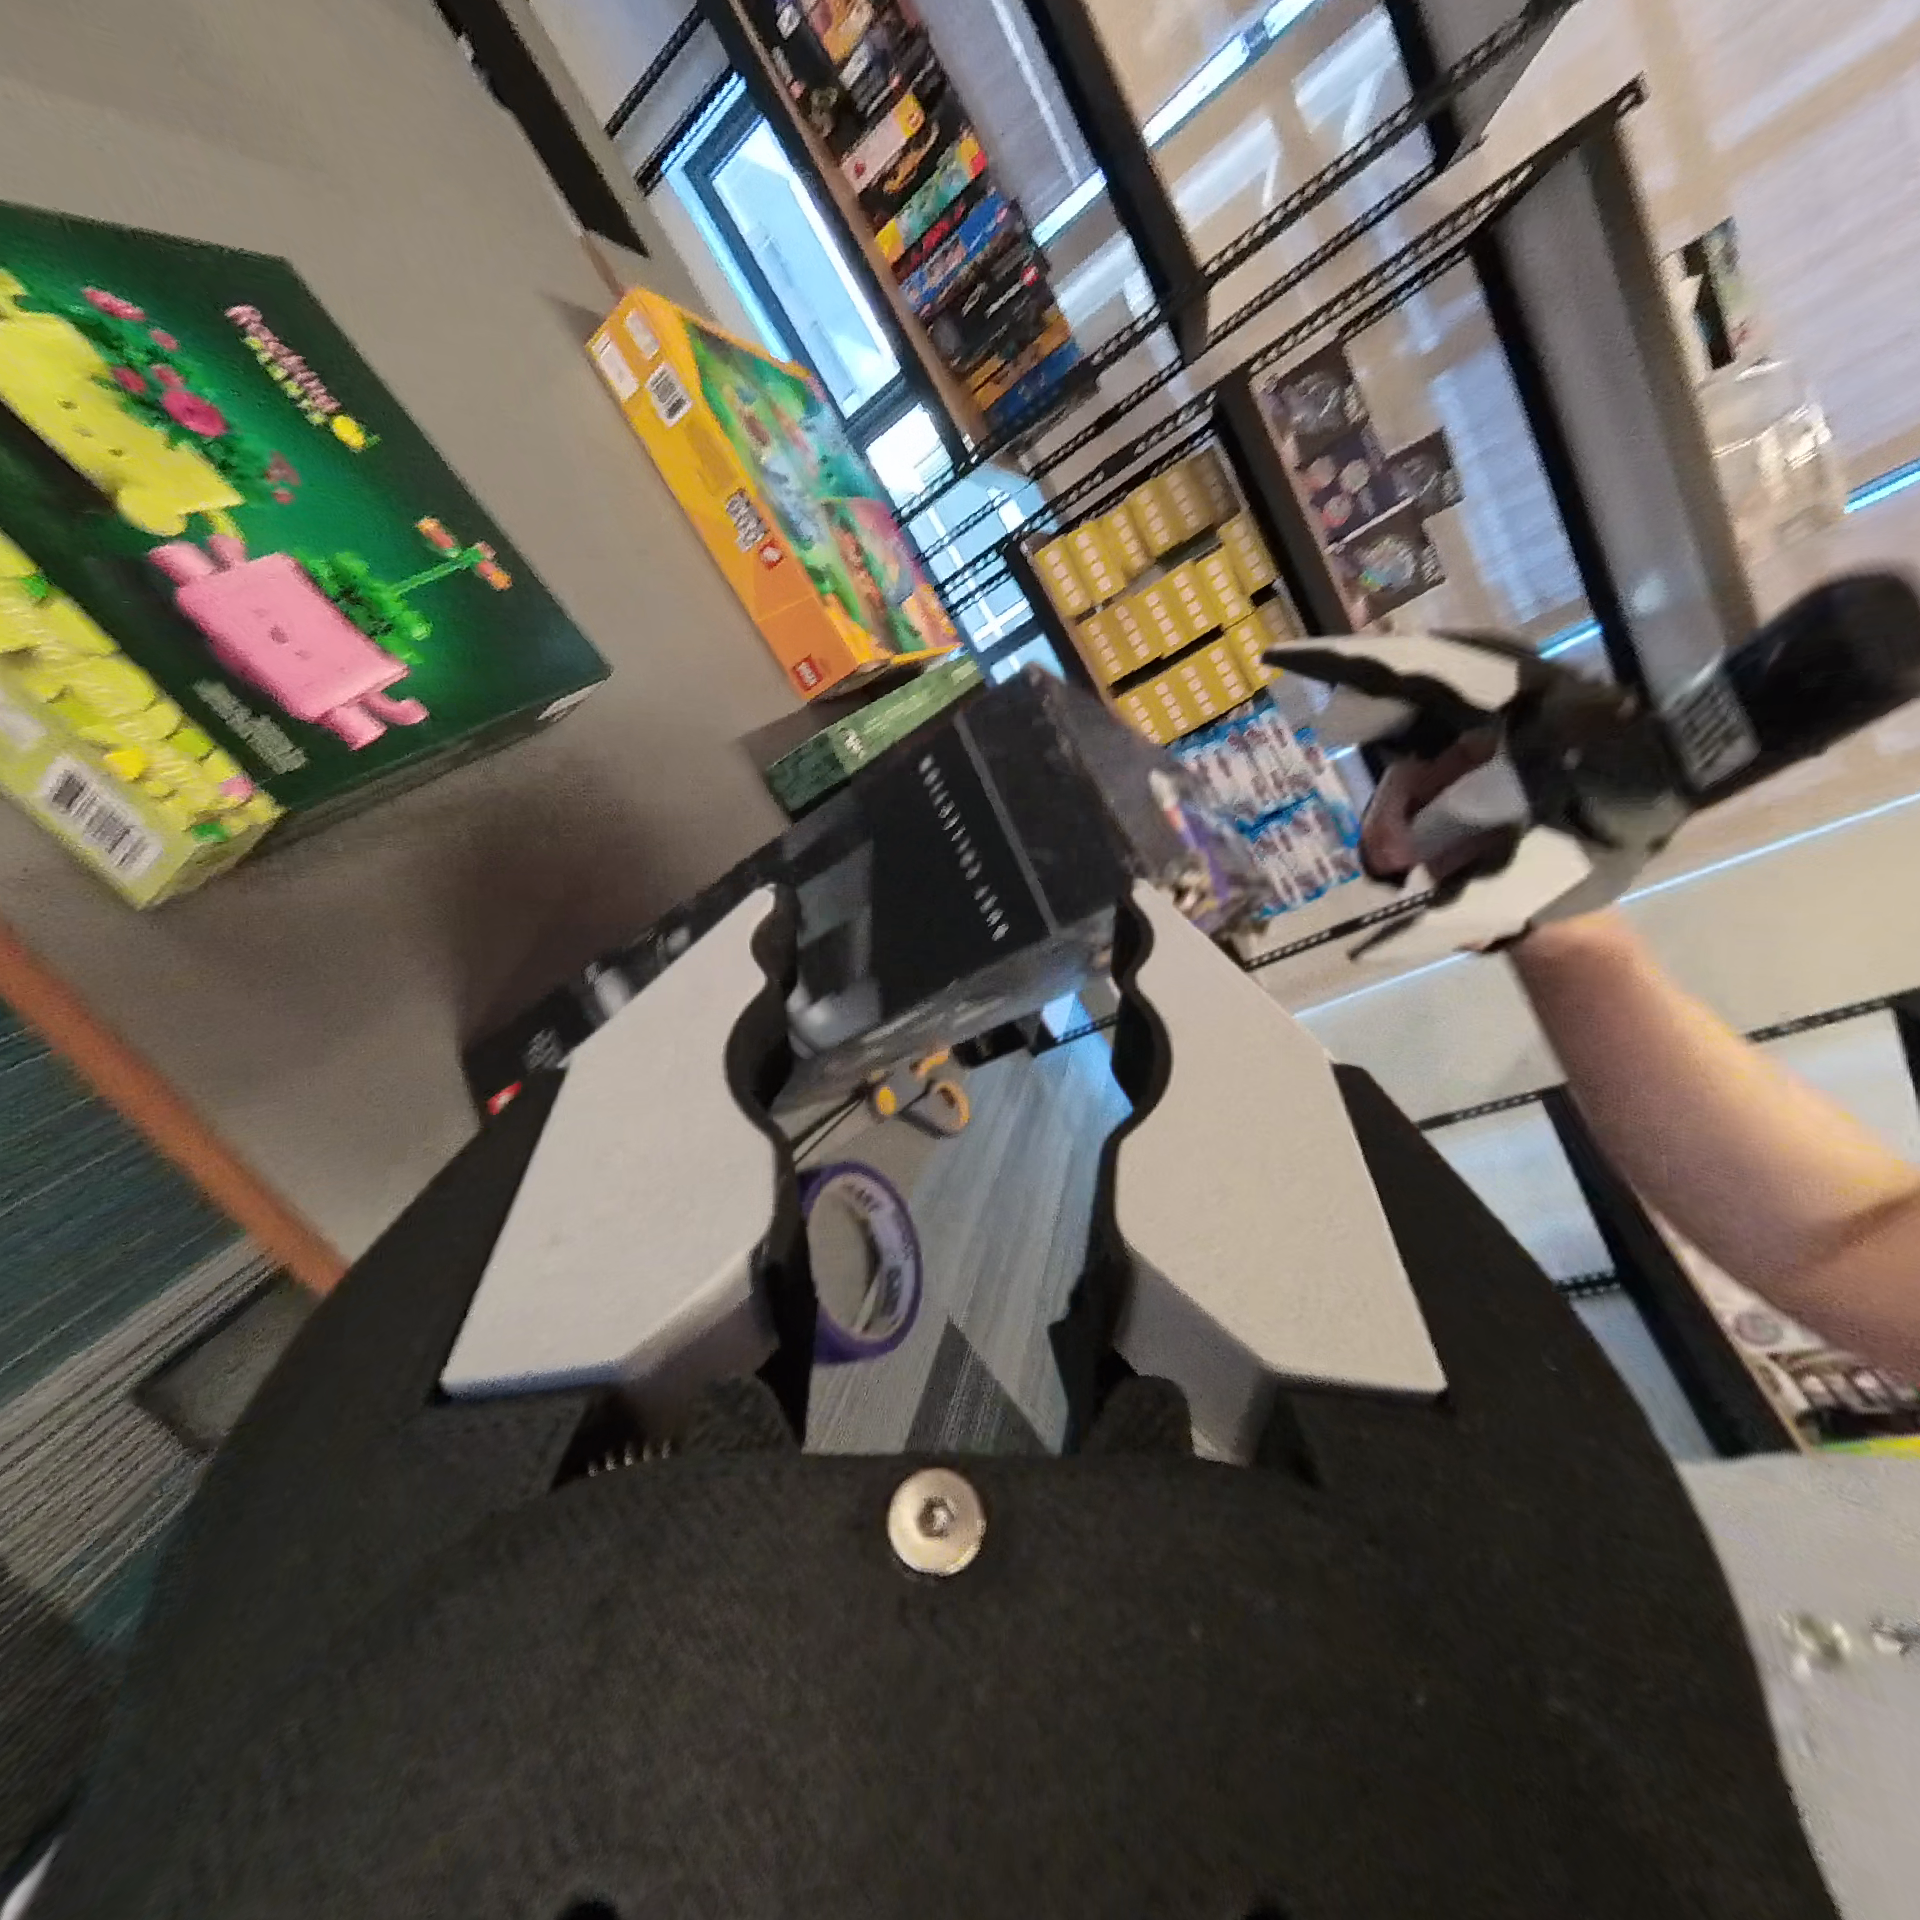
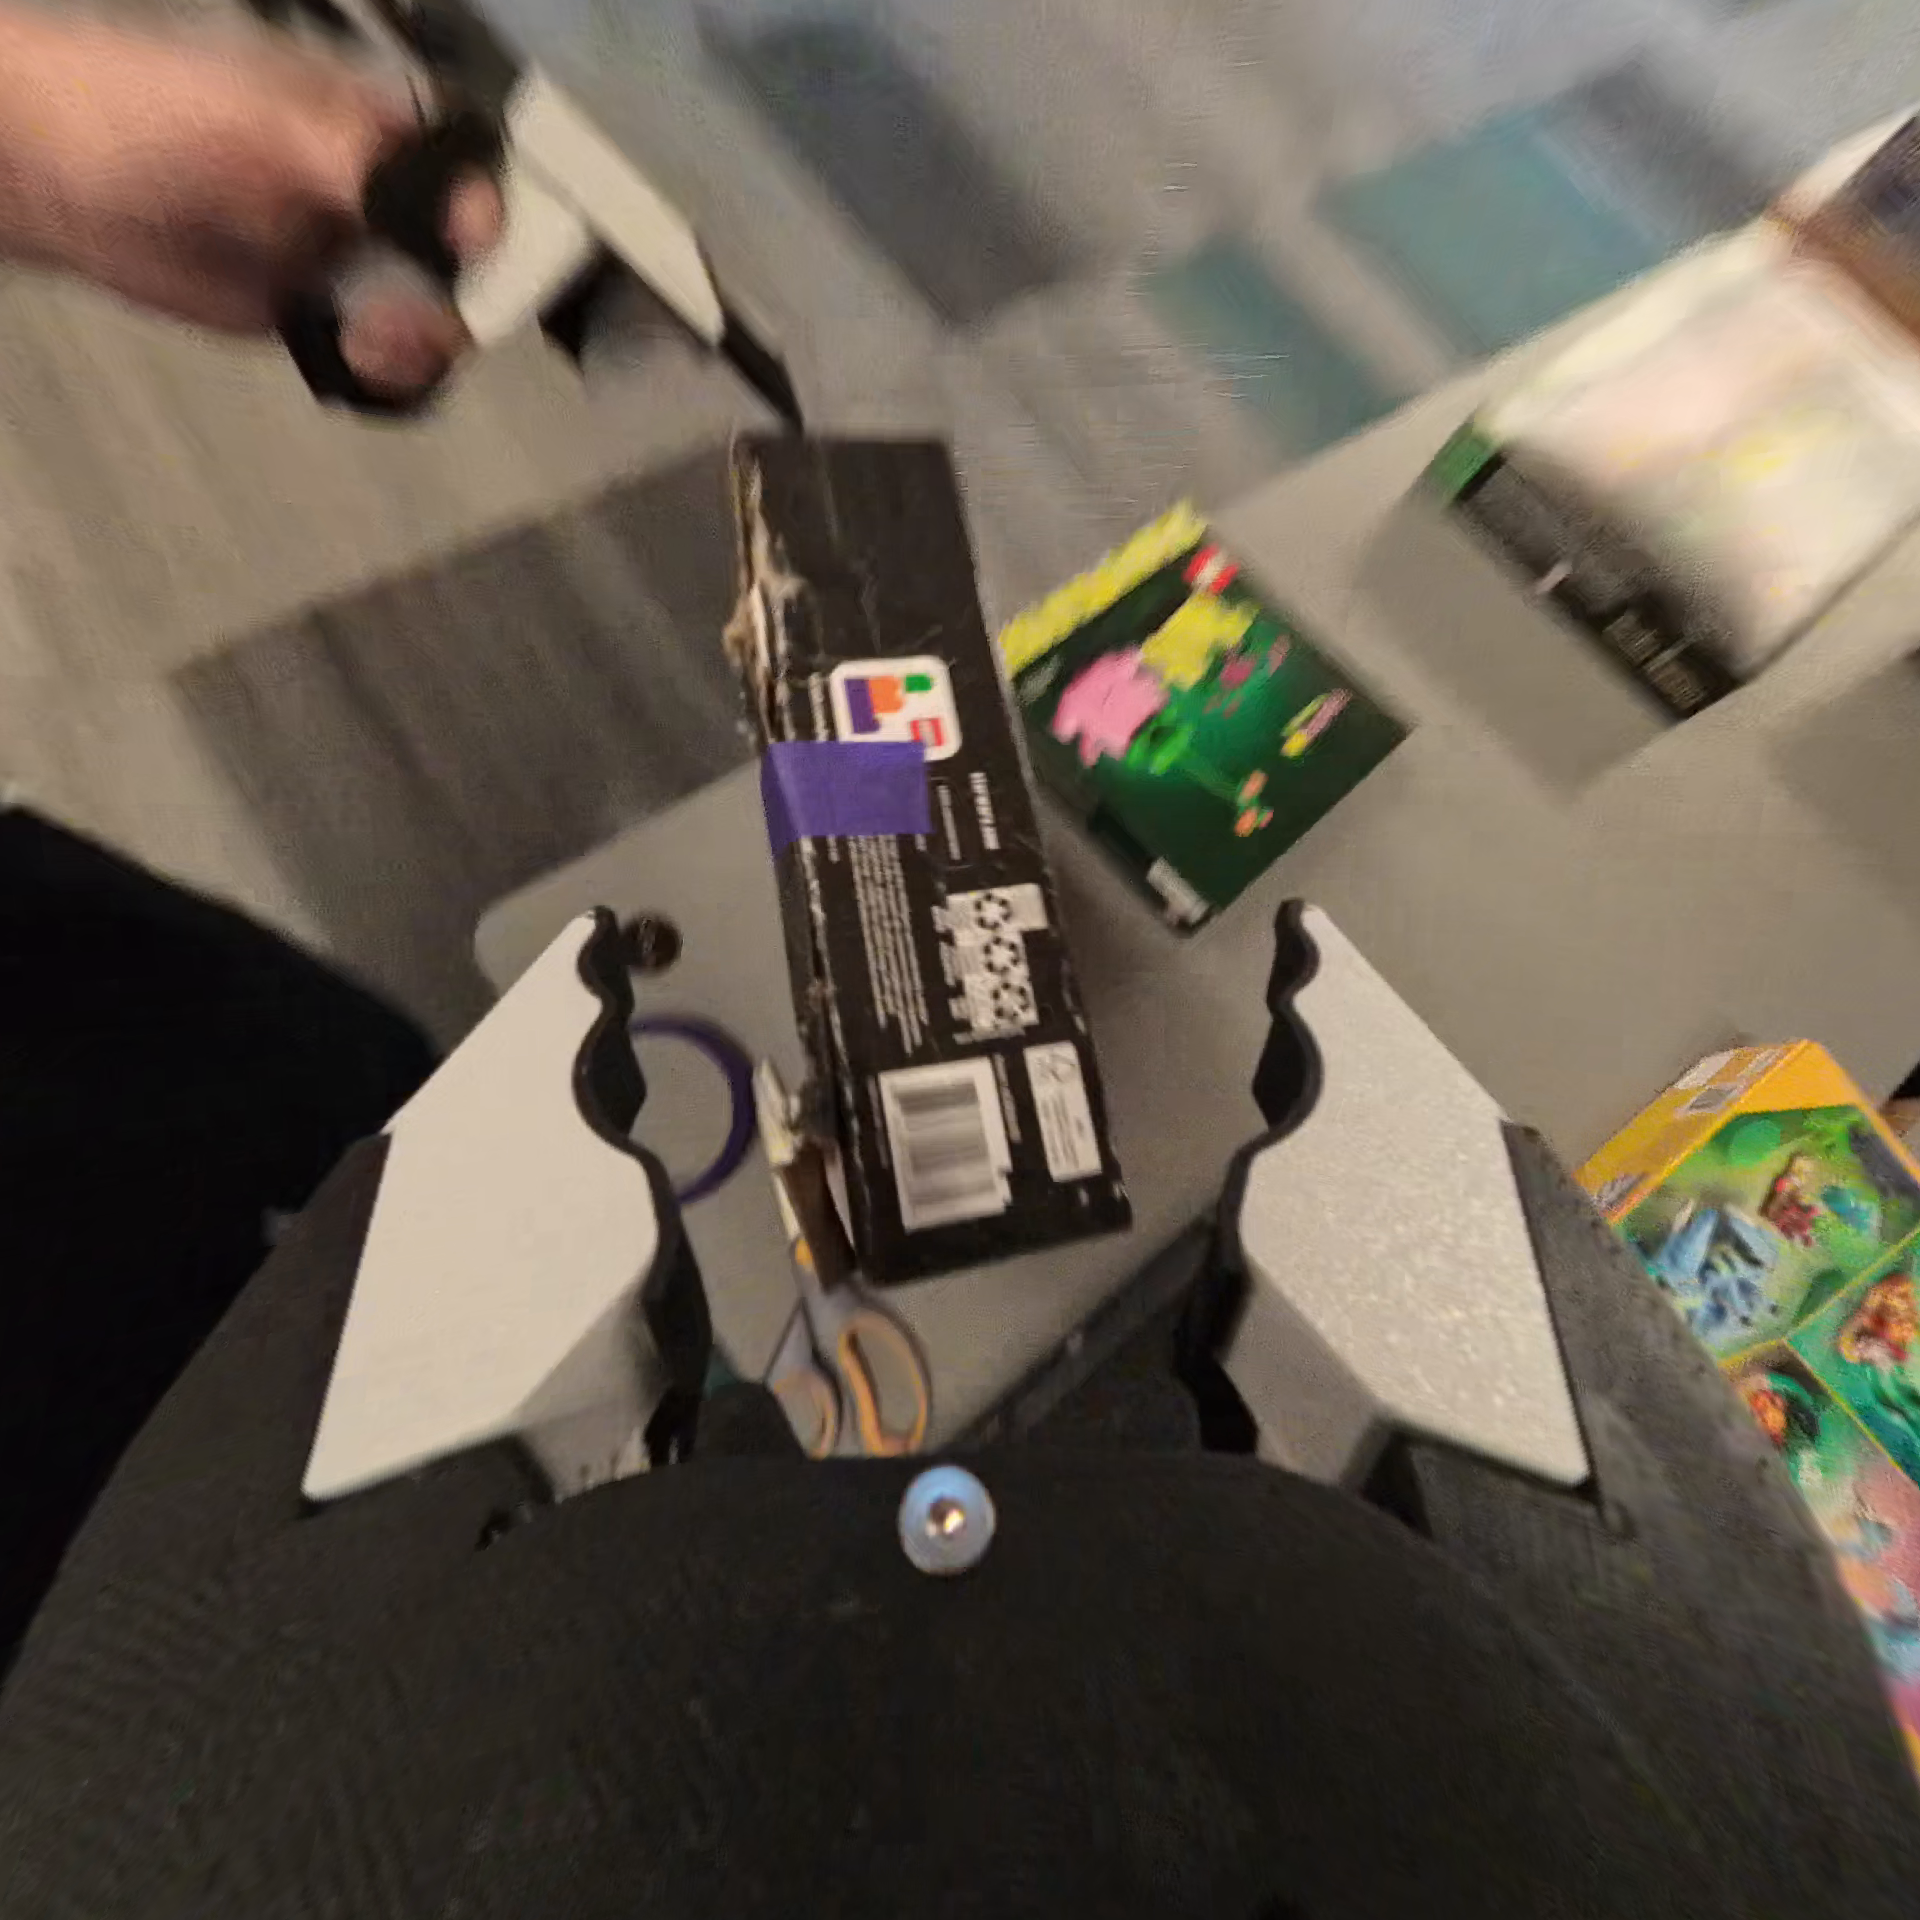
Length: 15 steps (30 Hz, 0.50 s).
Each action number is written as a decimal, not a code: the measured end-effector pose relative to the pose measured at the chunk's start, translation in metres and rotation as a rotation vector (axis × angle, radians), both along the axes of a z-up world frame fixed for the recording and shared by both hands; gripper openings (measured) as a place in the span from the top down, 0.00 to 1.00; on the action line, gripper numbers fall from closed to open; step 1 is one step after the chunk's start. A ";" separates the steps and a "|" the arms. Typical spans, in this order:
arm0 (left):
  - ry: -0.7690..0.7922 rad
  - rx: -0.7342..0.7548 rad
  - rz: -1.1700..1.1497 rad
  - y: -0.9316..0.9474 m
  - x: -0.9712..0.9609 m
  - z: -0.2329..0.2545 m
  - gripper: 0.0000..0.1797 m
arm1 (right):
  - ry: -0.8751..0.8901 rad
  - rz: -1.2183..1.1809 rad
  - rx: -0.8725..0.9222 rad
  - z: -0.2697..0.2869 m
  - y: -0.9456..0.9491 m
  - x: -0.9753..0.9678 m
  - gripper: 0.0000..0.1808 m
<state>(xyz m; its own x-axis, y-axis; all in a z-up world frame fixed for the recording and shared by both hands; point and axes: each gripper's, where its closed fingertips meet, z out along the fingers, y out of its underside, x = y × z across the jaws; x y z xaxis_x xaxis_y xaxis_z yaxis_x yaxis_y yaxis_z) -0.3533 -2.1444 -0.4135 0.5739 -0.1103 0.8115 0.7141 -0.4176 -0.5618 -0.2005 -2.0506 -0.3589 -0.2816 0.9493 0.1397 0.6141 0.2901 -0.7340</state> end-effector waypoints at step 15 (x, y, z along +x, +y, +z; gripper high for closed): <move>-0.186 0.011 0.102 -0.102 0.007 -0.042 0.72 | -0.844 0.102 0.313 -0.112 0.000 -0.024 0.45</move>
